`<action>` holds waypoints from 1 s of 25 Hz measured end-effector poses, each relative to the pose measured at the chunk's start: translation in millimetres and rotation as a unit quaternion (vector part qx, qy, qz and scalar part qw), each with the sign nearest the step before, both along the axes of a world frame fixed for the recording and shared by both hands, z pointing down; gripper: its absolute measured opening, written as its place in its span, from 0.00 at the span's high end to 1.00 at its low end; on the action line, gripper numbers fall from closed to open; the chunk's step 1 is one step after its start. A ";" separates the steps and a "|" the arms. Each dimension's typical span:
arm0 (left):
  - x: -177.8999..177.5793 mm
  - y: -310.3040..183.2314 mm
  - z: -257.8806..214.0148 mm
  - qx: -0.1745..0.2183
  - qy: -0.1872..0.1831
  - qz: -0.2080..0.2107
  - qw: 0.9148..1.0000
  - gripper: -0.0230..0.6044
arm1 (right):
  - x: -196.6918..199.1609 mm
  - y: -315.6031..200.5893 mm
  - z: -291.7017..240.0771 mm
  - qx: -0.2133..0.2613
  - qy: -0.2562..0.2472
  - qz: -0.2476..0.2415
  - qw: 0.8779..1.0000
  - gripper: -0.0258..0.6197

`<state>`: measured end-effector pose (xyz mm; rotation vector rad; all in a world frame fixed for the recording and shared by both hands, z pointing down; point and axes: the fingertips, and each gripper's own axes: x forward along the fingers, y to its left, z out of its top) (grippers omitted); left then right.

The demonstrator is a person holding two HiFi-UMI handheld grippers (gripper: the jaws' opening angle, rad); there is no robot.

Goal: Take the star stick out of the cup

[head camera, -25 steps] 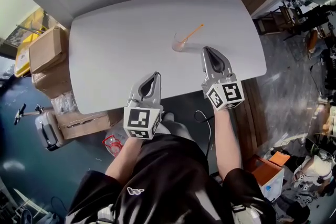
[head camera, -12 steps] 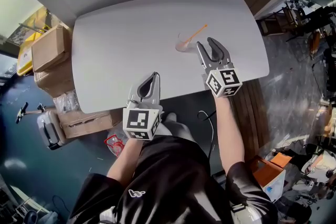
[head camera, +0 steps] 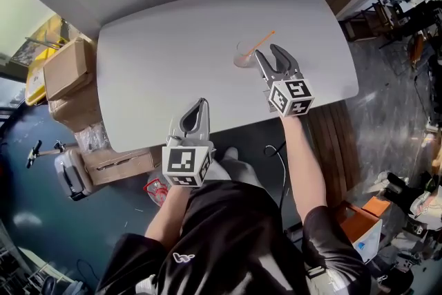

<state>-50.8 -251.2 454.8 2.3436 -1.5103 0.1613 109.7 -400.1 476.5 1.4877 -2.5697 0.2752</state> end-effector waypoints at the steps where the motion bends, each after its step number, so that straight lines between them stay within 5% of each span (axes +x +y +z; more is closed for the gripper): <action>1: -0.8 0.1 0.8 -0.001 0.000 -0.001 1.000 0.96 | -0.3 -2.8 2.3 -0.003 -0.002 0.002 1.000 0.66; 25: -10.9 -12.3 11.4 -0.020 -0.007 0.001 1.000 0.96 | -6.1 -40.5 43.3 -0.062 -0.015 0.023 0.998 0.77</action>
